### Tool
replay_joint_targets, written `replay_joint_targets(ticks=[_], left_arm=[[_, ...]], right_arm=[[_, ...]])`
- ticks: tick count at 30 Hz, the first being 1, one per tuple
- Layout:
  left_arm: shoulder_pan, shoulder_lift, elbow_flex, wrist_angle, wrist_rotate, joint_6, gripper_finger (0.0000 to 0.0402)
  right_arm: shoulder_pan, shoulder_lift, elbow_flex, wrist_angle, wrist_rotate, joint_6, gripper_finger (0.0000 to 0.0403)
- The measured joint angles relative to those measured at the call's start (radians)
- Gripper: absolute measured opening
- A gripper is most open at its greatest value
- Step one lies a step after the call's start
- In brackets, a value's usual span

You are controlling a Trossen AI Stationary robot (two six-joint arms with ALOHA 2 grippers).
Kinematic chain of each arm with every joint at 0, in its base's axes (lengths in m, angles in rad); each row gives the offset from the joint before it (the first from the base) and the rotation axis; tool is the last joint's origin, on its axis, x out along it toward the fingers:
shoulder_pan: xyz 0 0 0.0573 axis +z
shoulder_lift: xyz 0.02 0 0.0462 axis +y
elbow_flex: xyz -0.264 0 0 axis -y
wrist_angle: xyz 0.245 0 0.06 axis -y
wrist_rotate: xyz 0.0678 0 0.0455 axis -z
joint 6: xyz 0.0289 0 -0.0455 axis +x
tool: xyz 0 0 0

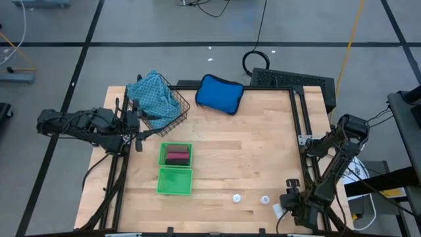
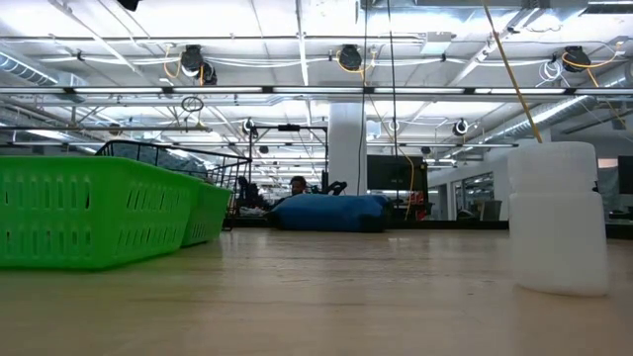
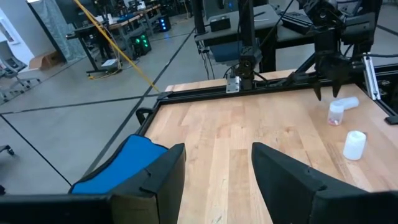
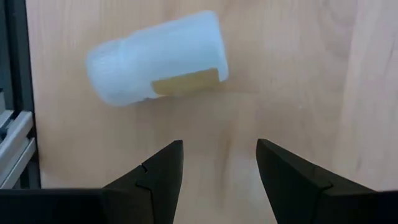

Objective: Pick & Place Medicine items
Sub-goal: Put the right white pill bottle into the bottom green basket

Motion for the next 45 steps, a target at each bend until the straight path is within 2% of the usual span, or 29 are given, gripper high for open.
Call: replay_joint_targets(ticks=[9, 13, 15, 20, 24, 28, 33, 41, 45], left_arm=[[0.0, 0.0, 0.0, 0.0, 0.0, 0.0, 0.0191], [0.0, 0.0, 0.0, 0.0, 0.0, 0.0, 0.0191], [0.0, 0.0, 0.0, 0.0, 0.0, 0.0, 0.0191], [0.0, 0.0, 0.0, 0.0, 0.0, 0.0, 0.0191], [0.0, 0.0, 0.0, 0.0, 0.0, 0.0, 0.0191], [0.0, 0.0, 0.0, 0.0, 0.0, 0.0, 0.0191], [0.0, 0.0, 0.0, 0.0, 0.0, 0.0, 0.0191], [0.0, 0.0, 0.0, 0.0, 0.0, 0.0, 0.0191], [0.0, 0.0, 0.0, 0.0, 0.0, 0.0, 0.0191]], right_arm=[[-0.011, 0.0, 0.0, 0.003, 0.003, 0.14, 0.0192], [-0.044, -0.001, 0.0, -0.002, -0.001, 0.122, 0.0192], [-0.076, -0.019, 0.0, -0.047, -0.045, 0.091, 0.0192], [-0.098, -0.145, -0.001, -0.21, -0.104, 0.24, 0.0192], [-0.098, -0.252, 0.0, -0.166, -0.103, 0.368, 0.0192], [-0.098, -0.274, 0.0, -0.046, -0.078, 0.423, 0.0192], [-0.098, -0.216, 0.001, 0.084, -0.077, 0.401, 0.0179], [-0.098, -0.094, 0.001, 0.095, -0.061, 0.231, 0.0149], [-0.098, -0.082, 0.001, 0.099, -0.048, 0.139, 0.0146]])
